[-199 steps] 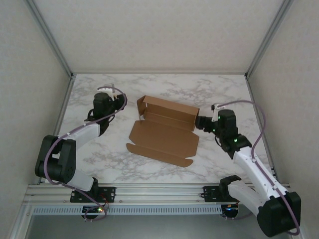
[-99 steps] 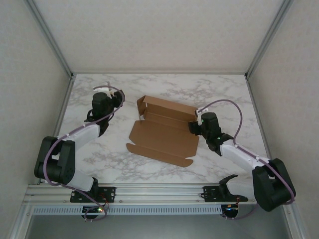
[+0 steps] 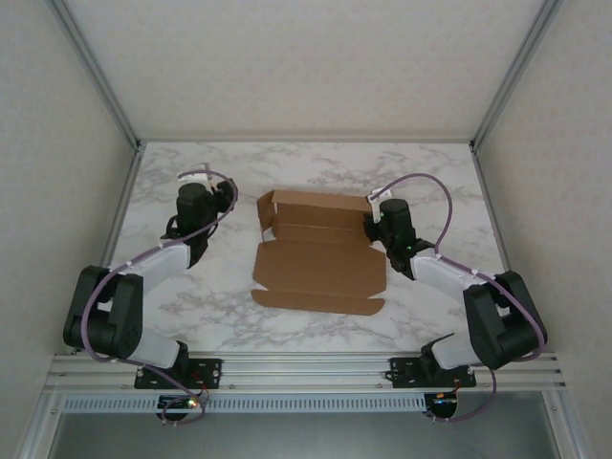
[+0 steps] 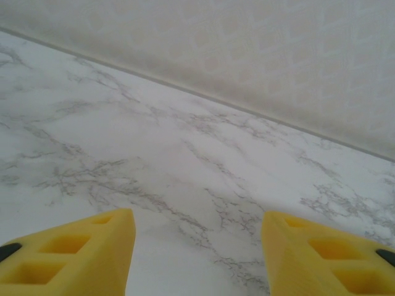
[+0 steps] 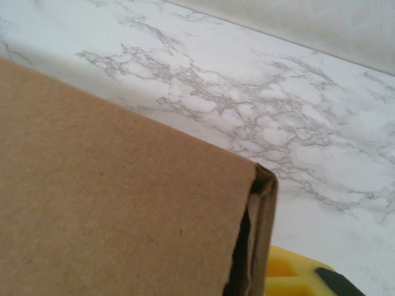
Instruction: Fold the paper box
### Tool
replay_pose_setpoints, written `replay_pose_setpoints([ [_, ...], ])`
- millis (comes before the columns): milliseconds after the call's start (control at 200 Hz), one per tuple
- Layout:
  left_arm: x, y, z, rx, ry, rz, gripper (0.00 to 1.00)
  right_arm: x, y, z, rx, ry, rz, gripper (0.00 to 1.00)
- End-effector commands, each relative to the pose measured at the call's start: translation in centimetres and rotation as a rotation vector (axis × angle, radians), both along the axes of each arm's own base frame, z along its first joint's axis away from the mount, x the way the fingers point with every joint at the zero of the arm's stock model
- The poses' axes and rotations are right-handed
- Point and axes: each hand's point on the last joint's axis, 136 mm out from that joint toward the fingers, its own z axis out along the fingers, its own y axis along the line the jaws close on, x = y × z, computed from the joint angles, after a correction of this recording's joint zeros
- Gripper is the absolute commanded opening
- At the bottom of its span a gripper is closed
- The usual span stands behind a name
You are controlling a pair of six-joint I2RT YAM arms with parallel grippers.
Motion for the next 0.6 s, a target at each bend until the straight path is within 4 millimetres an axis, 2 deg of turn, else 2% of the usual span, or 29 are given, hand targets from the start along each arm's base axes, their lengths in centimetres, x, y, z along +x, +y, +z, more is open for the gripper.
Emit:
replay_pose_setpoints([
  [0, -0.6, 0.2, 1.2, 0.034, -0.012, 0.013, 0.56, 1.5, 0.3, 1.8, 0.038, -0.057, 0.014, 0.24],
  [145, -1.3, -0.2, -0.1, 0.044, 0.034, -0.022, 0.57, 2.3, -0.5, 2.0, 0.074, -0.064, -0.001, 0.24],
  [275, -2.5, -2.7, -1.6, 0.084, 0.1, -0.143, 0.56, 2.9, -0.7, 2.0, 0.099, -0.059, 0.005, 0.24],
  [441, -6.5, -6.7, -3.2, 0.247, 0.194, -0.313, 0.56, 3.1, -0.9, 2.0, 0.127, -0.048, 0.002, 0.24],
  [506, -7.8, -7.1, -3.8, 0.286, 0.227, -0.34, 0.56, 3.1, -1.0, 1.8, 0.134, -0.039, -0.004, 0.24],
  [596, -9.1, -6.7, -4.1, 0.331, 0.251, -0.348, 0.57, 3.1, -1.1, 1.6, 0.148, -0.033, -0.007, 0.24],
])
